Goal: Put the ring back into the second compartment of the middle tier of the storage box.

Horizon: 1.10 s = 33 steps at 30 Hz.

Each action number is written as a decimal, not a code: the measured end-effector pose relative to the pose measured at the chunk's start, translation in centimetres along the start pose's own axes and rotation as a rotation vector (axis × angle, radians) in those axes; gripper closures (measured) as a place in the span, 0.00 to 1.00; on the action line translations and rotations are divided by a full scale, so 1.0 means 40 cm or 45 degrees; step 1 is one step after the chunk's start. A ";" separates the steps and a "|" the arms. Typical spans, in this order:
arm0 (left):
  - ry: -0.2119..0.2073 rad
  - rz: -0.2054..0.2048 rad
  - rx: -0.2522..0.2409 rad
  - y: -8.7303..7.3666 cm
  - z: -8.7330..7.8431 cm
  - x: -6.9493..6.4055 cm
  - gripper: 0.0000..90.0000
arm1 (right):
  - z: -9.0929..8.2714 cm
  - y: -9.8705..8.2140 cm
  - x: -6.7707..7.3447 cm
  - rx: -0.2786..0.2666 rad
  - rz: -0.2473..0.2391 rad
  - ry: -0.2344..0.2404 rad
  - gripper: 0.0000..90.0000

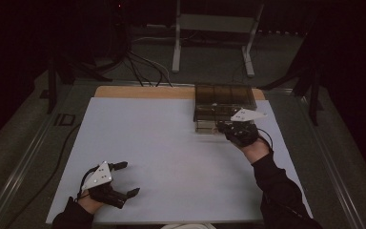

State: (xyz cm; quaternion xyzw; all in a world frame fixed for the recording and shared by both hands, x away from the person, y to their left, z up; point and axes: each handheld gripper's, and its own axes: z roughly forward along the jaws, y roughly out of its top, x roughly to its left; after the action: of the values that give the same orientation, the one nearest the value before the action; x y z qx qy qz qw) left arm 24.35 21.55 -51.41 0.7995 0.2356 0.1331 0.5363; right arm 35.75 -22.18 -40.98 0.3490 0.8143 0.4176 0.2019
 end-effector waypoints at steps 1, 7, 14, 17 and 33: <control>0.000 0.000 0.000 0.000 0.000 0.000 0.01 | 0.000 0.000 0.000 0.000 0.000 0.000 0.97; 0.000 -0.004 -0.003 0.000 -0.001 0.001 0.01 | 0.002 0.009 -0.015 -0.001 0.003 -0.023 0.97; -0.003 -0.006 -0.004 0.000 -0.001 0.001 0.01 | -0.001 0.017 -0.038 -0.013 0.029 -0.048 0.97; -0.003 -0.005 -0.008 0.001 -0.001 0.000 0.01 | -0.001 0.020 -0.044 -0.013 0.036 -0.057 0.97; -0.003 -0.007 -0.007 0.000 -0.001 0.000 0.01 | 0.022 0.028 -0.091 -0.011 0.120 -0.124 0.97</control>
State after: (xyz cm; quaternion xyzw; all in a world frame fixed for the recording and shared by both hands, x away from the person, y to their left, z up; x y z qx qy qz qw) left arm 24.34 21.57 -51.38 0.7975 0.2367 0.1315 0.5392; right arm 39.21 -23.93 -40.45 0.4058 0.7844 0.4127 0.2230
